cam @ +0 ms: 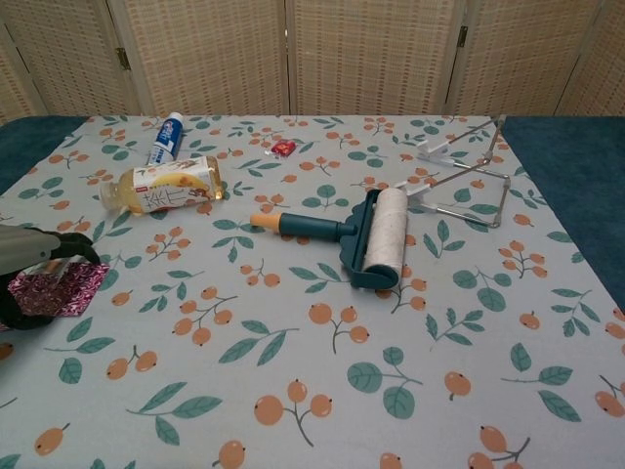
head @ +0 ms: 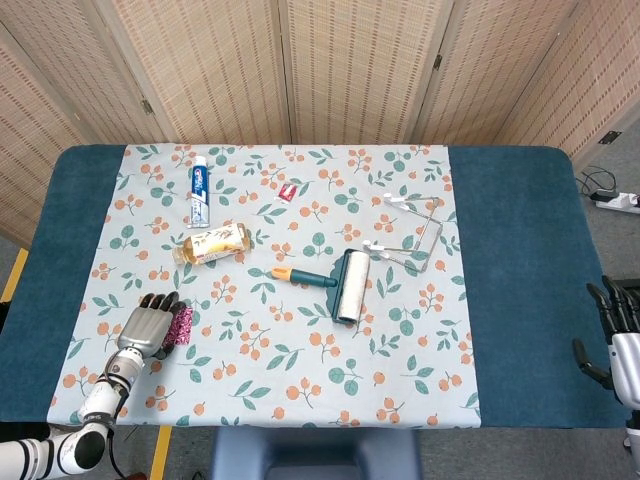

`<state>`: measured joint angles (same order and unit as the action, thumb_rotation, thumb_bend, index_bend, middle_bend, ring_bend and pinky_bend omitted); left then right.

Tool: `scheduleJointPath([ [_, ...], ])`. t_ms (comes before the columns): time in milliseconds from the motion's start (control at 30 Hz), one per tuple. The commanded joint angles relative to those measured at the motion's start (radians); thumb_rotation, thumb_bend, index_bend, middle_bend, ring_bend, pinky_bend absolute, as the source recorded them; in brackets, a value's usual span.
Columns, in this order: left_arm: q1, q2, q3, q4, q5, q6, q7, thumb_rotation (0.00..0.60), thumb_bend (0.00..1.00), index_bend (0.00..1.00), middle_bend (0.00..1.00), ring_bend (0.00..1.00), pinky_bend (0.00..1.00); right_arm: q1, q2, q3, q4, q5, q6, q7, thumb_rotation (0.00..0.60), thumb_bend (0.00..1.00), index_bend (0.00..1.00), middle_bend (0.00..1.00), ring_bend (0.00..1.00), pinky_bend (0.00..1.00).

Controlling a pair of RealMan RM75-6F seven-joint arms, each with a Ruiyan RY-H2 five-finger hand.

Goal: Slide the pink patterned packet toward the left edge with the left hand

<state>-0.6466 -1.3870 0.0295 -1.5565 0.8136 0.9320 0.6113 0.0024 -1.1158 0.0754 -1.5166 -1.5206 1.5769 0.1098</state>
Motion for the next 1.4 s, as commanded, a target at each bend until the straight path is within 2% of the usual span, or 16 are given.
scheduleJointPath([
  [33,0.001,0.003,-0.001,-0.008,0.010,0.006,-0.008,0.600,0.34,0.18,0.00,0.00,0.00,0.000,0.000,0.000,0.000,0.000,0.000,0.000,0.600,0.45,0.00,0.00,0.02,0.00],
  [367,0.009,0.021,-0.021,-0.071,0.071,0.057,-0.038,0.600,0.34,0.19,0.00,0.00,0.00,0.003,0.000,0.003,0.007,0.005,-0.005,0.005,0.600,0.45,0.00,0.00,0.02,0.00],
  [667,0.022,0.051,-0.024,-0.110,0.067,0.082,-0.046,0.600,0.34,0.18,0.00,0.00,0.00,0.012,-0.001,0.007,0.013,0.004,-0.013,0.012,0.600,0.45,0.00,0.00,0.02,0.00],
  [1067,0.079,0.062,0.011,-0.062,0.022,0.098,-0.065,0.600,0.34,0.17,0.00,0.00,0.00,0.017,-0.004,0.007,0.016,0.003,-0.019,0.013,0.600,0.45,0.00,0.00,0.02,0.00],
  [1400,0.095,0.053,0.013,-0.037,0.024,0.087,-0.078,0.600,0.34,0.17,0.00,0.00,0.00,0.013,-0.002,0.003,0.002,0.000,-0.013,0.001,0.600,0.45,0.00,0.00,0.02,0.00],
])
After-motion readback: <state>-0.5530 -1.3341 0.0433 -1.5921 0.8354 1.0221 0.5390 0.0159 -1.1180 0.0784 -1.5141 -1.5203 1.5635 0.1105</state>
